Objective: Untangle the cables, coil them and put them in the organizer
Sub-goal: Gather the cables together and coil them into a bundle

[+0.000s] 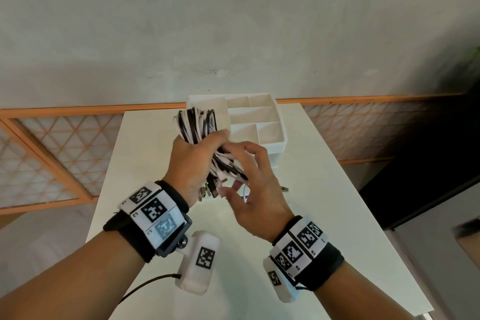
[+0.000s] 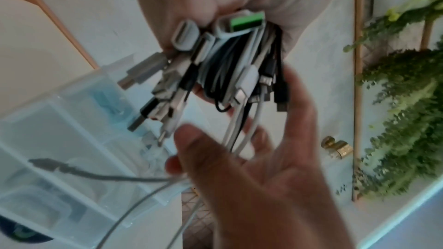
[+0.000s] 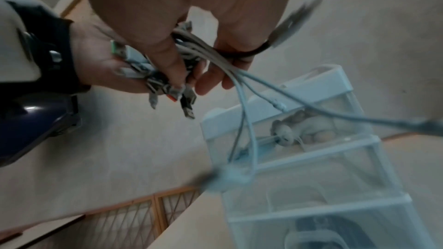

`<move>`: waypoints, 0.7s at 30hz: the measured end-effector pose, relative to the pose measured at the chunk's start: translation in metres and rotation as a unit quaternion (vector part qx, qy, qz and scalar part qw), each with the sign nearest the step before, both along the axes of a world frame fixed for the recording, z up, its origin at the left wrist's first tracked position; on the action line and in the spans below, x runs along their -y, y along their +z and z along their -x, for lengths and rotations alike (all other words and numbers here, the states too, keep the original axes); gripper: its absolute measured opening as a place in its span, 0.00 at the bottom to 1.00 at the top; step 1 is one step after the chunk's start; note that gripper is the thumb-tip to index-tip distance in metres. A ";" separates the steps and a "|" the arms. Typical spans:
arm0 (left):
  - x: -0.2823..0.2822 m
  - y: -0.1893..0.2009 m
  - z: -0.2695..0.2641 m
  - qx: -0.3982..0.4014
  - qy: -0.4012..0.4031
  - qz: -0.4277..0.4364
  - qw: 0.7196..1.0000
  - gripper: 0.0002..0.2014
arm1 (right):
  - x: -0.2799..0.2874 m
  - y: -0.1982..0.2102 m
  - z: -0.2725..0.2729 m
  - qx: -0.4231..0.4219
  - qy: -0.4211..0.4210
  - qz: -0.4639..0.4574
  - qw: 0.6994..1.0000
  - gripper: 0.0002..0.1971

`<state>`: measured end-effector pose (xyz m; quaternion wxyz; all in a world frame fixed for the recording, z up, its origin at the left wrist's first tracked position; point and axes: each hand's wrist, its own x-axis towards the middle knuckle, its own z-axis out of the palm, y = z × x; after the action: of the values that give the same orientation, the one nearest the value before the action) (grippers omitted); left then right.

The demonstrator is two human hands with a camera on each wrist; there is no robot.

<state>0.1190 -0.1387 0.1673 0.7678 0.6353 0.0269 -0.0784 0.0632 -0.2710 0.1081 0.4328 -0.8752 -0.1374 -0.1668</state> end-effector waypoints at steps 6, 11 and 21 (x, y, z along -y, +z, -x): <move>-0.007 -0.003 -0.005 0.002 -0.001 -0.009 1.000 0.12 | 0.022 -0.003 -0.003 -0.149 -0.002 -0.046 0.988 0.05; -0.018 0.003 -0.010 0.003 -0.025 0.021 0.999 0.00 | 0.036 0.002 0.003 -0.230 0.047 -0.107 0.966 0.05; 0.002 -0.002 0.016 0.145 -0.356 -0.351 0.854 0.15 | 0.042 0.022 -0.036 -0.254 -0.036 0.258 0.931 0.18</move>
<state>0.1030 -0.1402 0.1649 0.4085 0.8328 -0.2873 -0.2386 0.0992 -0.3134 0.1298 0.2058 -0.9743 -0.0299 0.0864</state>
